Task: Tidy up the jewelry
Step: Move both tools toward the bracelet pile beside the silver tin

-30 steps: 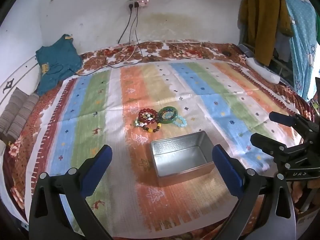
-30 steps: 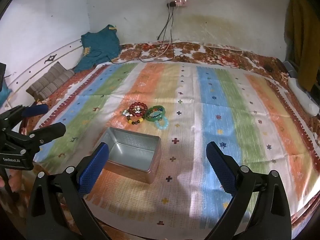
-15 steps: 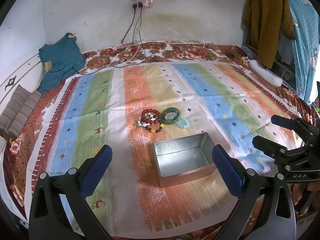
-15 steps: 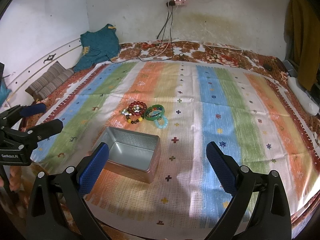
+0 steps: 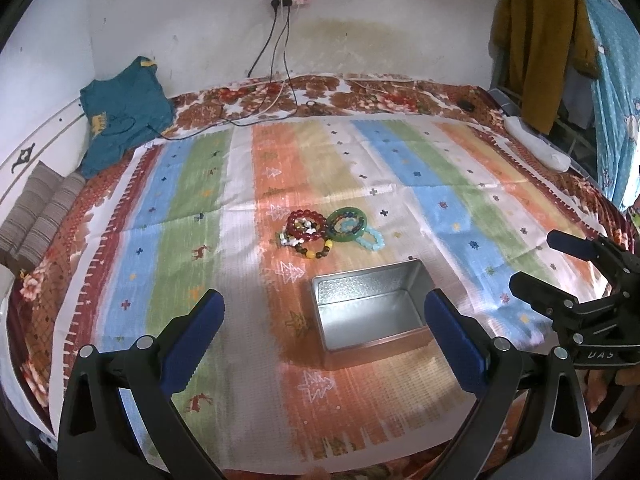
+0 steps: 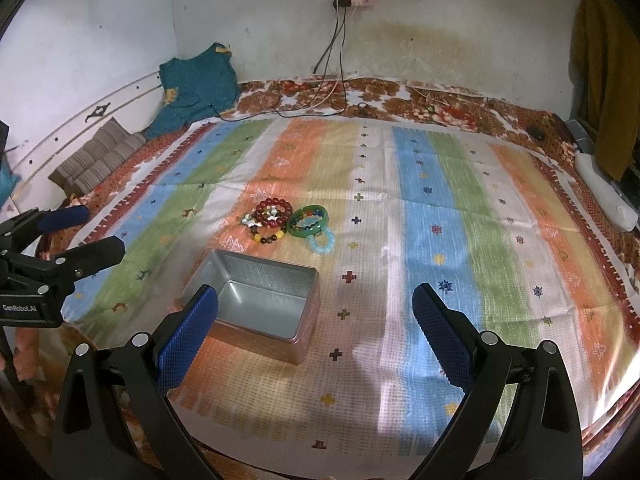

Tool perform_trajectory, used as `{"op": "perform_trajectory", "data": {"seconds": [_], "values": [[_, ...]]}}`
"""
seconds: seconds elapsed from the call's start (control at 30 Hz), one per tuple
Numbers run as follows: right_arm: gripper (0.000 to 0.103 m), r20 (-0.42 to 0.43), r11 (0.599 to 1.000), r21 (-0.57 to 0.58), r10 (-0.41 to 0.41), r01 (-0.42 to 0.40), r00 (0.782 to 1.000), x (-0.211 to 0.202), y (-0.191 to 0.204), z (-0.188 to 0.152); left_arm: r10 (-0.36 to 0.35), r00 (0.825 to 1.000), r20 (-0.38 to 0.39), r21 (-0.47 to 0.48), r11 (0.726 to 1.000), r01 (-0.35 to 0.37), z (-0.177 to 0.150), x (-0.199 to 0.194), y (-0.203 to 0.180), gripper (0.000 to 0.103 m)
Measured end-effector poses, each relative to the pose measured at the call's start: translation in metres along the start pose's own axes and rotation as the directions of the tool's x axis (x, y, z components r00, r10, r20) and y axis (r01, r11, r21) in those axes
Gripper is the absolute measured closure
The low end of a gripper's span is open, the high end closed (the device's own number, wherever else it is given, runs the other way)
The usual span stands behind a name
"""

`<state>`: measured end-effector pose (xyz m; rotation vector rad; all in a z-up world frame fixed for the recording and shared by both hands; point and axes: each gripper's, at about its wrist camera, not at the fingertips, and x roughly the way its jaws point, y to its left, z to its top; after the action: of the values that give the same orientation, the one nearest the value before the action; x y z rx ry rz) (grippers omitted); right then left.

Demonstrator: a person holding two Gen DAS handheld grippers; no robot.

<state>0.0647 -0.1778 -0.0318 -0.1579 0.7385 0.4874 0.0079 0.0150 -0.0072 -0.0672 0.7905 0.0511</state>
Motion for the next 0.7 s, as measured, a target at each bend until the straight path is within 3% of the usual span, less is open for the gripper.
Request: {"op": "perform_trajectory", "data": {"seconds": [0.7], "values": [[0.004,-0.063,1.0,0.009,-0.018,0.019,0.998,0.018,0.001,0.009,0.03,0.999,-0.026,-0.043,0.999,-0.031,0.004,0.011,0.005,0.006]]}}
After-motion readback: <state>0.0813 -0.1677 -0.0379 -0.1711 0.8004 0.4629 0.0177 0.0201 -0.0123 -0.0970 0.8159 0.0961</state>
